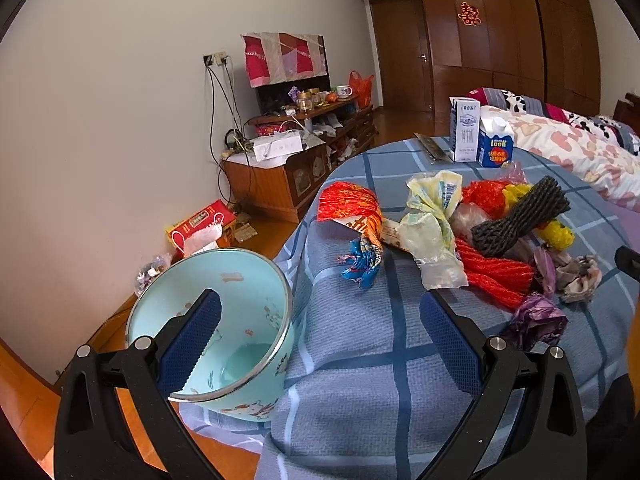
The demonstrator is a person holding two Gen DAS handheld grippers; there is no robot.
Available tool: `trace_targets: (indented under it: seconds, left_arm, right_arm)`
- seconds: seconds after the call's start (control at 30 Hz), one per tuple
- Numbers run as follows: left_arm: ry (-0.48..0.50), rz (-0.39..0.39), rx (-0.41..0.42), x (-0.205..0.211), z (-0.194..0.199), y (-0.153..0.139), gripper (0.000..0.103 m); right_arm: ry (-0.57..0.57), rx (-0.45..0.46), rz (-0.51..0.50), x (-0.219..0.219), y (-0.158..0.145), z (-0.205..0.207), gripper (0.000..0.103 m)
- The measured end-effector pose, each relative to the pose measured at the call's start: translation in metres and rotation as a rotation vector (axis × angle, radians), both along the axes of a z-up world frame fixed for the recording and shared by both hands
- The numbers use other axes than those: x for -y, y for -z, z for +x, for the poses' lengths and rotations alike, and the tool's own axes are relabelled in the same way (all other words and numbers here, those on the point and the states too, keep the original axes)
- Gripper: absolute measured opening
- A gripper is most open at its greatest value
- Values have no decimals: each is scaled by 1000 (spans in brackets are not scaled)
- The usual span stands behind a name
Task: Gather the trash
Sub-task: 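Reach into the pile and grasp the pink-grey patterned cloth with the right gripper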
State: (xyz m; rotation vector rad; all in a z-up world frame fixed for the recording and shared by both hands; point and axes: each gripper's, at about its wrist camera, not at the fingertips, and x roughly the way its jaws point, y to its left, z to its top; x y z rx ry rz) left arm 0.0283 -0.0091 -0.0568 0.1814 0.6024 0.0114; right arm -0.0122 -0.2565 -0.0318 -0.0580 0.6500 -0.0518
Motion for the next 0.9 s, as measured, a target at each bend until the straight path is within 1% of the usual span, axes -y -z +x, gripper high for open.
trace_targets:
  seconds: [0.13, 0.27, 0.33, 0.43, 0.57, 0.63, 0.67, 0.7, 0.77, 0.8, 0.87, 0.9]
  left_arm:
    - [9, -25, -34, 4, 3, 11, 97]
    - [17, -9, -21, 11, 2, 19, 97]
    - [9, -5, -31, 13, 6, 25, 97]
    - [-10, -9, -48, 13, 16, 33, 97]
    - [-31, -22, -43, 9, 22, 32, 97]
    - [-34, -33, -43, 9, 25, 31, 97]
    - [-34, -37, -44, 8, 25, 30, 97]
    - [-32, -41, -45, 9, 26, 30, 97]
    - [-23, -45, -44, 11, 26, 29, 97]
    - [-19, -46, -43, 12, 25, 28, 97]
    - [-10, -52, -41, 14, 24, 26, 97]
    - [-4, -54, -42, 15, 23, 25, 97]
  right_arm:
    - [22, -23, -13, 8, 17, 5, 98]
    - [23, -28, -24, 12, 29, 10, 98]
    - [19, -26, -27, 13, 34, 14, 98]
    - [12, -33, 6, 17, 38, 20, 98]
    - [-16, -35, 23, 14, 41, 26, 98]
    - [-29, -38, 16, 11, 45, 31, 98]
    - [-41, -48, 24, 10, 48, 33, 97]
    - [-66, -71, 45, 11, 52, 37, 93]
    - [-99, -122, 75, 10, 59, 42, 47]
    - [-109, -127, 90, 12, 60, 41, 46]
    - [-124, -123, 82, 10, 57, 38, 37]
    - [-134, -123, 77, 10, 56, 36, 34]
